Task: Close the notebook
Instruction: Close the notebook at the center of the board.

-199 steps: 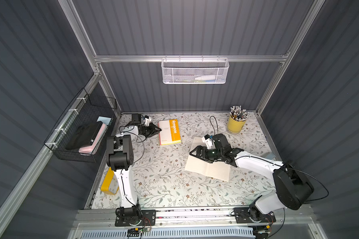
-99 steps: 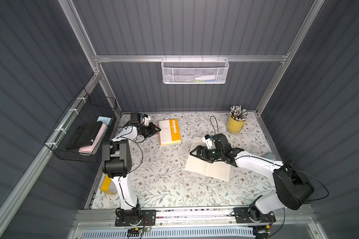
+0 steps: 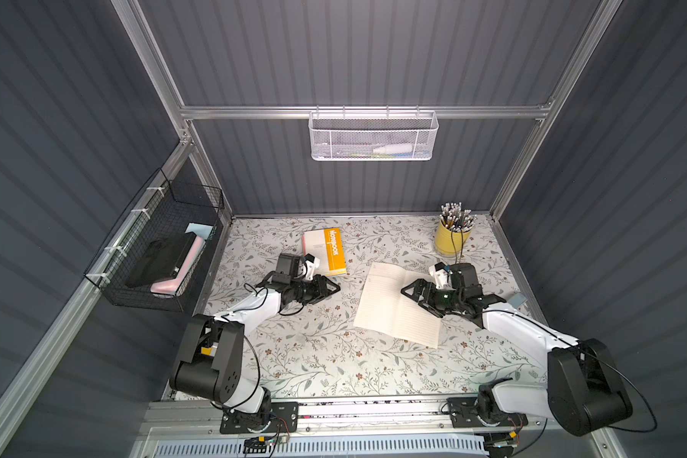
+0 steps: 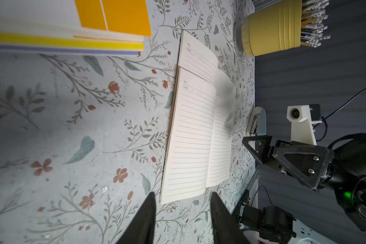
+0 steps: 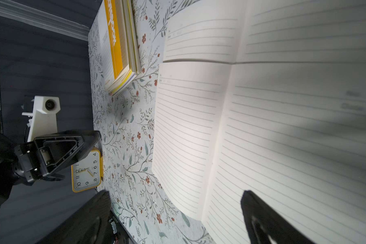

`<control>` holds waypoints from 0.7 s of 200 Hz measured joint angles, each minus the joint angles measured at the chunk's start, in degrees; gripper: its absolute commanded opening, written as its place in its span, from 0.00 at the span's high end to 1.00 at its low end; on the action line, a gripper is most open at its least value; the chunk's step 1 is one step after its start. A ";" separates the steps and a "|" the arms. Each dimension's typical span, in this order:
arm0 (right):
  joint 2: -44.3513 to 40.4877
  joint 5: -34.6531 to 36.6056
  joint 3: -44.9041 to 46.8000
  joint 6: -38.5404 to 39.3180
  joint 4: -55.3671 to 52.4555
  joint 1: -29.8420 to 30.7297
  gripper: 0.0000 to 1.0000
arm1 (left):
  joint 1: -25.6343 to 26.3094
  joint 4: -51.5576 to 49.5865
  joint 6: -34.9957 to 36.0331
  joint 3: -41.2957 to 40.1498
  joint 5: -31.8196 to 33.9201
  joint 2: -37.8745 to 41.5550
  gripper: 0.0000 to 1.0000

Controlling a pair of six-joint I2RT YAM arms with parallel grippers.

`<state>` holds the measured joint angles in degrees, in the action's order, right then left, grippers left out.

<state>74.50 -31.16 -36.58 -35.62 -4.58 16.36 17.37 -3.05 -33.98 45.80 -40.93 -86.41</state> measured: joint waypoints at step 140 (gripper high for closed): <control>0.72 3.21 5.44 3.32 -4.15 -5.75 0.01 | 8.24 10.21 -4.04 -6.91 3.52 -4.46 0.53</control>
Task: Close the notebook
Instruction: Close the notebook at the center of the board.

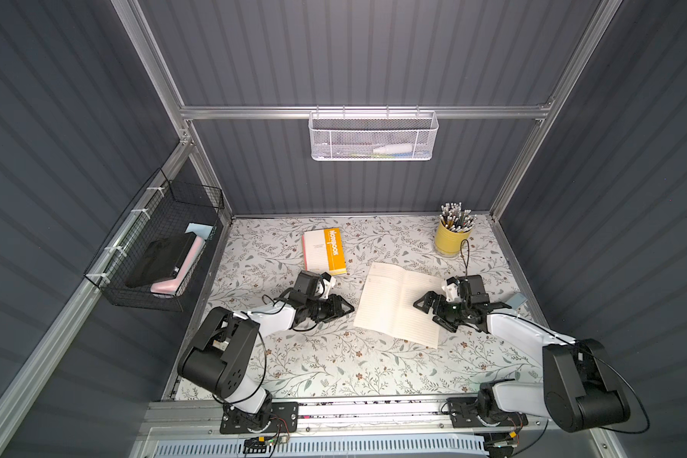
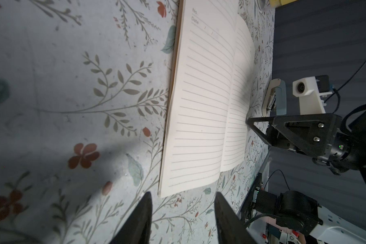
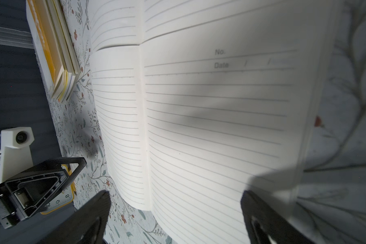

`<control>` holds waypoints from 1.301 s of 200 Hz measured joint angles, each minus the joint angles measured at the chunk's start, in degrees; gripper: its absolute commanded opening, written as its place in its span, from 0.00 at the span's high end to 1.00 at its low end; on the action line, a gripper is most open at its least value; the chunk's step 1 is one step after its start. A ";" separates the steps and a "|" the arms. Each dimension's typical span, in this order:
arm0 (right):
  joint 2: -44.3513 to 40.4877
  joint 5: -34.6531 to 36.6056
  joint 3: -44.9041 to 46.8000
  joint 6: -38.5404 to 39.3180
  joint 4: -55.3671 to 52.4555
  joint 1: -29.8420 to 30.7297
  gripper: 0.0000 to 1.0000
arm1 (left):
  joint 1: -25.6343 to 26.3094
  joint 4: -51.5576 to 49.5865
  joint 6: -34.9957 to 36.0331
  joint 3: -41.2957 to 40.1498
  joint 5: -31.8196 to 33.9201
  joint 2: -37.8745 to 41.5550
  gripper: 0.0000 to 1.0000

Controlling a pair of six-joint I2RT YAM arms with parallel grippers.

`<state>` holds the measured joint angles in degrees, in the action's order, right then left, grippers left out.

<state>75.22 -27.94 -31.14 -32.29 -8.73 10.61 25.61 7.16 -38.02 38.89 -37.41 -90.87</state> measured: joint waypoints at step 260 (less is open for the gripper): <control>0.90 -0.81 1.51 1.46 2.69 -0.57 0.01 | 2.05 4.92 0.96 10.25 -10.58 -16.70 0.55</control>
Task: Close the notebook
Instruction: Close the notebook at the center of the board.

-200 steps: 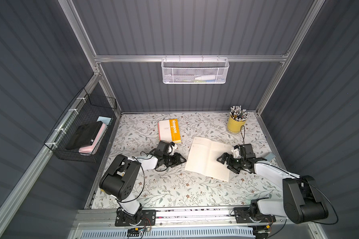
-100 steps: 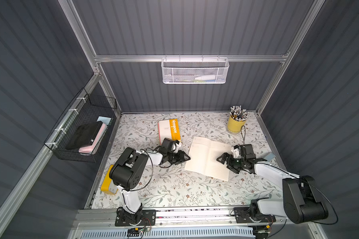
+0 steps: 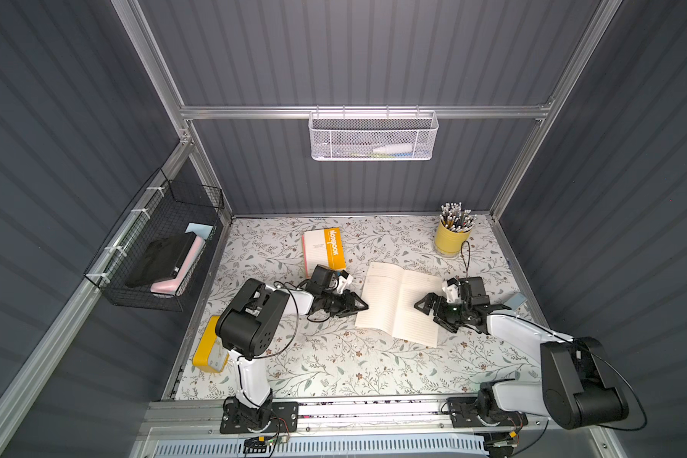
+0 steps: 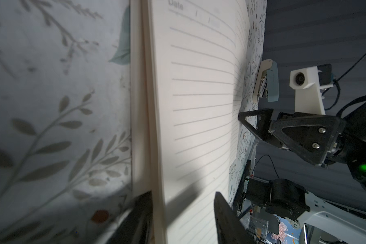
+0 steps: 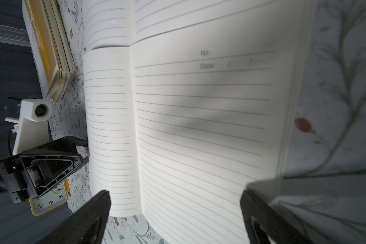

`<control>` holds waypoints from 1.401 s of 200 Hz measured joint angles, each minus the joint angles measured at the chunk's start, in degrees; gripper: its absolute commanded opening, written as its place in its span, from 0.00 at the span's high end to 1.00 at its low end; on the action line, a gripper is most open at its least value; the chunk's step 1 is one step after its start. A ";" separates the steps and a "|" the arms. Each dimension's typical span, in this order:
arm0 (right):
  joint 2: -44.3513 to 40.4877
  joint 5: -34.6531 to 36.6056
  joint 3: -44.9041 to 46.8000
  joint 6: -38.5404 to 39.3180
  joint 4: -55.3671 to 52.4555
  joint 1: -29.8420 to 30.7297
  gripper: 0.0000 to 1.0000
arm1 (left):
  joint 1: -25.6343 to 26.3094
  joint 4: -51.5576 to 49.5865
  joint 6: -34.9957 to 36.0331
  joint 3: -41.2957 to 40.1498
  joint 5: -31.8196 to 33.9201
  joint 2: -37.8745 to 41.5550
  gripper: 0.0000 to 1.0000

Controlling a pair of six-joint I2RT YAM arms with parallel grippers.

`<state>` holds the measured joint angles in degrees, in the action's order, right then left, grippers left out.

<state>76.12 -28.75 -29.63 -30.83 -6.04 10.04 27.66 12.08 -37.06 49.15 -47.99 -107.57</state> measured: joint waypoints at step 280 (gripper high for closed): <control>1.18 -2.86 0.31 -0.22 2.91 0.00 0.01 | 6.01 4.61 -8.28 6.62 -5.20 2.14 0.98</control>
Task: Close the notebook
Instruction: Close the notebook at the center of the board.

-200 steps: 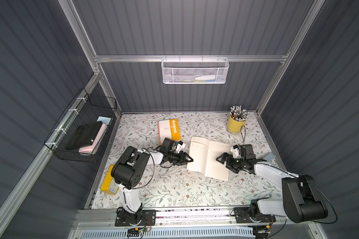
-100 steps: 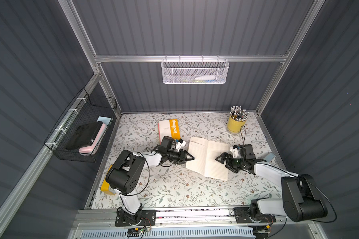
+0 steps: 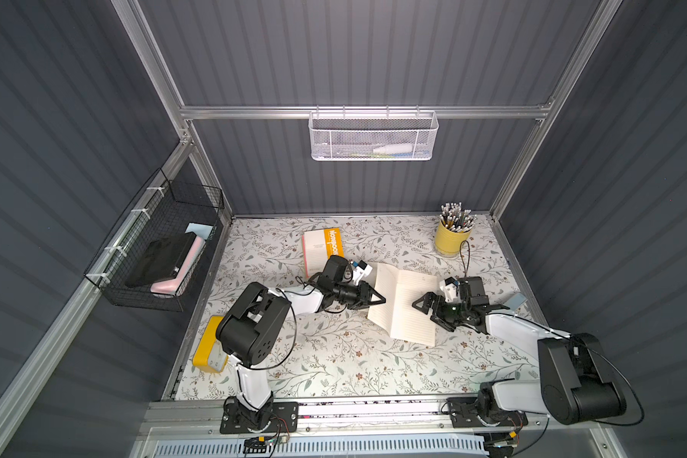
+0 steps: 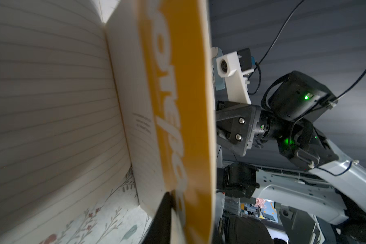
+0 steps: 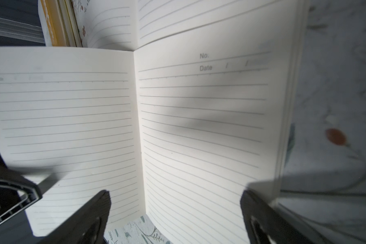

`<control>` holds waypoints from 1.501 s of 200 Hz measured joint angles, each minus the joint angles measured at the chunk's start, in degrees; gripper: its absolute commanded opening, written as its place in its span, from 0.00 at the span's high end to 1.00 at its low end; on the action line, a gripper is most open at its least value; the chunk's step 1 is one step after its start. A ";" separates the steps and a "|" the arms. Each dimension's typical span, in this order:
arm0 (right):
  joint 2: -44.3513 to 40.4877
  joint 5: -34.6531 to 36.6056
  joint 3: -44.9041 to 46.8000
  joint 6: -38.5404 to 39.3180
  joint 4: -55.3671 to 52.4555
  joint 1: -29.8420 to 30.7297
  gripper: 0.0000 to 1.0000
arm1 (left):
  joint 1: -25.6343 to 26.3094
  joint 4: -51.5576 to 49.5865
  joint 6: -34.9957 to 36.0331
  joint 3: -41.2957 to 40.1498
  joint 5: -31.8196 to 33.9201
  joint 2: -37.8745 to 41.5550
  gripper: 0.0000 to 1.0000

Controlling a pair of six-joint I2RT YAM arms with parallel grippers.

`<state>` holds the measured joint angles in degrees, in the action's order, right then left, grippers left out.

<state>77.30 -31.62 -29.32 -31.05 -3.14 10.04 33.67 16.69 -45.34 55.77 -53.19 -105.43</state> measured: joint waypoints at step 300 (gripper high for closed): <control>18.80 0.33 -19.56 -12.07 11.39 28.17 0.01 | -12.66 -46.95 16.55 -0.79 15.10 29.70 1.00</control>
<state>96.09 -31.29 -48.88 -43.11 8.25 38.22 21.02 -30.26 -28.80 54.98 -38.09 -75.72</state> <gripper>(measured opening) 0.987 0.051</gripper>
